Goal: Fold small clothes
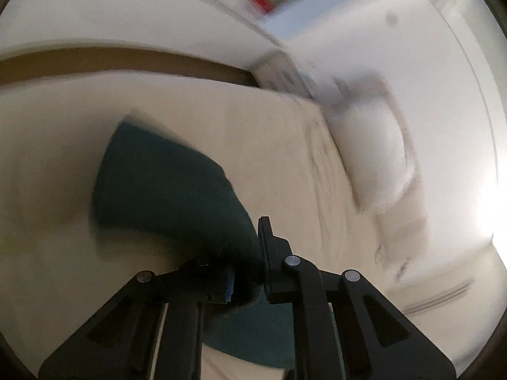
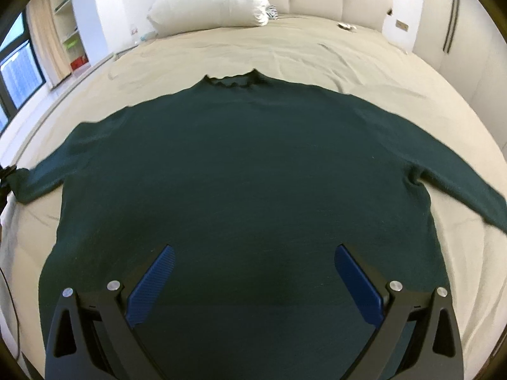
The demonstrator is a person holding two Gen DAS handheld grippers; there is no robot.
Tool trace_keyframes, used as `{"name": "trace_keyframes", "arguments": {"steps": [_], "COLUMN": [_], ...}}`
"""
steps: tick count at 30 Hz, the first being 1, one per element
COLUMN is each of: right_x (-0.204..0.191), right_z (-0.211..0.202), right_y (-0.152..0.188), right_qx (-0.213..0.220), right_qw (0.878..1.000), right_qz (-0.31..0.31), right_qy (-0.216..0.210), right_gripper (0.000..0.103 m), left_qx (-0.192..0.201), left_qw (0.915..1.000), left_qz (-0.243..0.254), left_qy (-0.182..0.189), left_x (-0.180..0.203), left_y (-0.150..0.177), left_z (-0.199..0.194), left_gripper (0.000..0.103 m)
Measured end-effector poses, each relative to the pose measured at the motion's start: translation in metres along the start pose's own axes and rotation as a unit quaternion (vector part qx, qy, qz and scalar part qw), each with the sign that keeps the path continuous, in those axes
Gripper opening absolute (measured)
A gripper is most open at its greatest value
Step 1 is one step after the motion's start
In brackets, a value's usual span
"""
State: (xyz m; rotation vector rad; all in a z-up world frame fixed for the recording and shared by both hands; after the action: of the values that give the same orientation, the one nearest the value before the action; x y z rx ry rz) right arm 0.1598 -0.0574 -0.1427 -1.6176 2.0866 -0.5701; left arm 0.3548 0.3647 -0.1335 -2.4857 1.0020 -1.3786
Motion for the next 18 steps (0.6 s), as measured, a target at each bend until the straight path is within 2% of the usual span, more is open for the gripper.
{"name": "trace_keyframes", "arguments": {"steps": [1, 3, 5, 6, 7, 8, 10, 11, 12, 13, 14, 15, 18], "right_x": [0.006, 0.02, 0.039, 0.048, 0.059, 0.071, 0.09, 0.099, 0.107, 0.113, 0.118, 0.12, 0.115], "right_z": [0.0, 0.001, 0.003, 0.003, 0.004, 0.006, 0.011, 0.013, 0.016, 0.019, 0.022, 0.025, 0.038], "right_y": [-0.001, -0.003, -0.005, -0.006, -0.008, -0.009, -0.012, -0.013, -0.015, -0.017, -0.02, -0.024, -0.042], "right_qx": [0.0, 0.001, 0.003, 0.004, 0.004, 0.003, -0.001, -0.002, -0.004, -0.006, -0.008, -0.009, -0.014], "right_qw": [1.0, 1.0, 0.999, 0.998, 0.997, 0.995, 0.991, 0.989, 0.986, 0.984, 0.981, 0.977, 0.968], "right_qz": [0.008, 0.026, 0.051, 0.063, 0.079, 0.095, 0.124, 0.137, 0.151, 0.16, 0.171, 0.179, 0.192], "right_qy": [-0.005, -0.01, -0.02, -0.024, -0.027, -0.031, -0.044, -0.057, -0.07, -0.08, -0.096, -0.112, -0.163], "right_gripper": [0.103, 0.103, 0.103, 0.103, 0.103, 0.103, 0.102, 0.101, 0.1, 0.1, 0.1, 0.1, 0.1], "left_qx": [-0.009, -0.026, -0.04, -0.045, -0.052, -0.057, -0.06, -0.065, -0.065, -0.064, -0.065, -0.069, -0.073], "left_qw": [0.9984, 0.987, 0.9642, 0.949, 0.9269, 0.8992, 0.8263, 0.795, 0.7668, 0.7482, 0.7382, 0.7332, 0.7309], "left_qz": [0.055, 0.158, 0.262, 0.312, 0.371, 0.433, 0.558, 0.6, 0.634, 0.655, 0.666, 0.671, 0.675], "left_qy": [-0.002, -0.006, -0.007, -0.009, -0.012, -0.023, -0.049, -0.063, -0.073, -0.082, -0.087, -0.086, -0.073], "left_x": [0.033, 0.096, 0.157, 0.183, 0.21, 0.229, 0.256, 0.259, 0.256, 0.254, 0.252, 0.248, 0.241], "left_y": [0.012, 0.047, 0.096, 0.122, 0.157, 0.192, 0.28, 0.309, 0.337, 0.355, 0.367, 0.373, 0.377], "left_z": [0.007, 0.02, 0.036, 0.043, 0.053, 0.06, 0.068, 0.079, 0.086, 0.094, 0.099, 0.103, 0.106], "left_gripper": [0.011, 0.011, 0.011, 0.011, 0.011, 0.011, 0.011, 0.011, 0.011, 0.011, 0.011, 0.011, 0.011]}}
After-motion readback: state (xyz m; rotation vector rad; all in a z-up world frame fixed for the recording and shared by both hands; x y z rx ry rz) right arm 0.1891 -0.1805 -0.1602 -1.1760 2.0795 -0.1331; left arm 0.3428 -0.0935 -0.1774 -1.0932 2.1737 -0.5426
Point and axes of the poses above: each gripper's, at about its wrist camera, not at the fingertips, and z roughly the way its jaws point, x to its right, y to its underside, the point moved 9 cm from there along z, roughly the way its jaws point
